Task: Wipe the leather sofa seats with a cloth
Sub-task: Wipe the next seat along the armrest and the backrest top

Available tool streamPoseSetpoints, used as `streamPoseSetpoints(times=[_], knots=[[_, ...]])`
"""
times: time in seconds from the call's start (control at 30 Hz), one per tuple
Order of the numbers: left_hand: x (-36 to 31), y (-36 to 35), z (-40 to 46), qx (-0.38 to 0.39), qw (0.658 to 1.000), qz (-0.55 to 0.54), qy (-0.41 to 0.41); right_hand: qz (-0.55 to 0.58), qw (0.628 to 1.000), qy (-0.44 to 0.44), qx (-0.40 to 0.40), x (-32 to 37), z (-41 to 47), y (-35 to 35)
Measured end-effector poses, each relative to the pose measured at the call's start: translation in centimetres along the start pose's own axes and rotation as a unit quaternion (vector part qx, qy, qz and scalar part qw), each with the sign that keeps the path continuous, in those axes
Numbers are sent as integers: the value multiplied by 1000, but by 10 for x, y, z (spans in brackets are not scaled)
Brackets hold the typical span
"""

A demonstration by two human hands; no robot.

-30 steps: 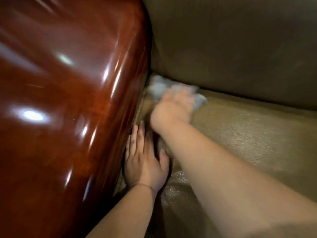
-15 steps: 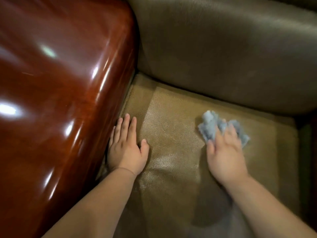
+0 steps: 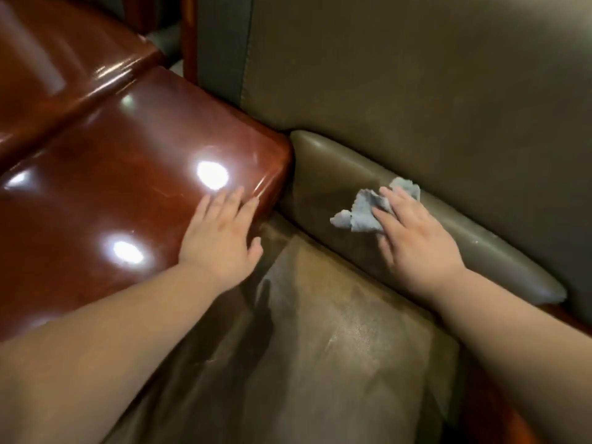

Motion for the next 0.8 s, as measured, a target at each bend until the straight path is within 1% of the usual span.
streamPoseSetpoints(times=[0.07, 0.13, 0.23, 0.27, 0.3, 0.33, 0.37, 0.43, 0.47, 0.5, 0.53, 0.57, 0.6, 0.7, 0.73, 0.8], knots=[[30, -14, 4, 32, 998, 0, 55, -70, 996, 61, -10, -13, 28, 8], [40, -23, 3, 23, 997, 13, 68, -110, 990, 88, -6, -20, 60, 3], [42, -25, 0, -12, 995, 29, 94, -149, 986, 73, 27, -15, 99, -23], [43, -24, 1, -18, 993, 31, 109, -162, 984, 62, 31, -9, 104, -34], [44, -25, 3, -15, 992, 31, 120, -184, 980, 71, 35, -5, 104, -44], [44, -25, 5, -16, 991, 37, 127, -208, 971, 106, 45, 1, 101, -55], [45, -25, 5, -19, 990, 46, 134, -238, 956, 163, 59, 7, 92, -68], [46, -27, 3, -21, 989, 52, 137, -288, 906, 288, 117, 8, 67, -88], [46, -27, 3, -29, 989, 52, 136, -306, 880, 334, 141, 0, 62, -88], [46, -27, 4, -37, 988, 53, 140, -315, 864, 361, 153, -5, 66, -83], [48, -27, 4, -40, 987, 53, 144, -312, 859, 379, 144, -3, 75, -74], [49, -28, 5, -40, 987, 57, 145, -309, 864, 381, 115, 2, 91, -62], [48, -29, 6, -36, 986, 64, 148, -296, 877, 366, 94, 8, 109, -50], [50, -30, 9, -40, 986, 76, 146, -254, 910, 308, 116, 31, 164, -43], [51, -30, 9, -43, 985, 76, 147, -252, 912, 299, 123, 38, 174, -48], [52, -29, 8, -40, 985, 71, 150, -244, 911, 309, 125, 43, 172, -58]])
Point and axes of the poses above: each hand's wrist, its own z-axis towards the middle knuckle, its own y-axis out of the back of the hand, x = y × z, the point moved 9 cm from there along z, towards the middle knuckle, and after that the axes turned 4 degrees about y, right-handed, at the moved point
